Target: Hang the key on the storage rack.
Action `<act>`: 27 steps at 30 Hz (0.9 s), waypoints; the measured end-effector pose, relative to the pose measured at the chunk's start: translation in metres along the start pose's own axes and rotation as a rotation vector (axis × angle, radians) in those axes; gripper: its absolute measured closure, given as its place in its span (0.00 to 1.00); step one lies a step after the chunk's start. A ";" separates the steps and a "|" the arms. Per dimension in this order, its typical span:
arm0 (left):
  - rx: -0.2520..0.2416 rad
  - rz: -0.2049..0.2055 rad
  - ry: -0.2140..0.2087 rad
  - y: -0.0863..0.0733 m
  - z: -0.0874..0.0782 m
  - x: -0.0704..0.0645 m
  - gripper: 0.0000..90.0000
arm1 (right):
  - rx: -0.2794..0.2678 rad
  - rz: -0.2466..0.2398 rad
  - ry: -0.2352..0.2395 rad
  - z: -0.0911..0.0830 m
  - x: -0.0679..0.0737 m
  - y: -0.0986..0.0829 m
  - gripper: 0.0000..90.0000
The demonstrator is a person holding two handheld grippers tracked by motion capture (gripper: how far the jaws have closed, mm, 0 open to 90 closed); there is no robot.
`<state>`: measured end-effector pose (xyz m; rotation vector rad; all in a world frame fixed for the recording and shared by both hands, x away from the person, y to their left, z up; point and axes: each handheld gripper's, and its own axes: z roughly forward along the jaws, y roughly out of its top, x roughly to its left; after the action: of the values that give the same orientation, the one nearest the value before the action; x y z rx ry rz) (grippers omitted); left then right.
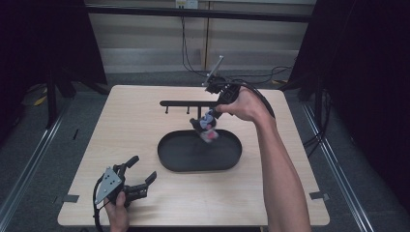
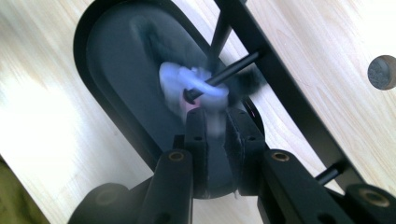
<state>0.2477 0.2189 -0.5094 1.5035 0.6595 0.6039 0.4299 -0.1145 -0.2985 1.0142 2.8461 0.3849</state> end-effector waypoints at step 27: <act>0.006 0.009 -0.003 0.000 0.000 0.000 0.17 | -0.186 0.027 0.018 0.011 0.019 -0.054 0.61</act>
<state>0.2475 0.2194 -0.5093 1.5130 0.6531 0.6067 0.3842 -0.1406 -0.3239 1.0188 2.7515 0.6502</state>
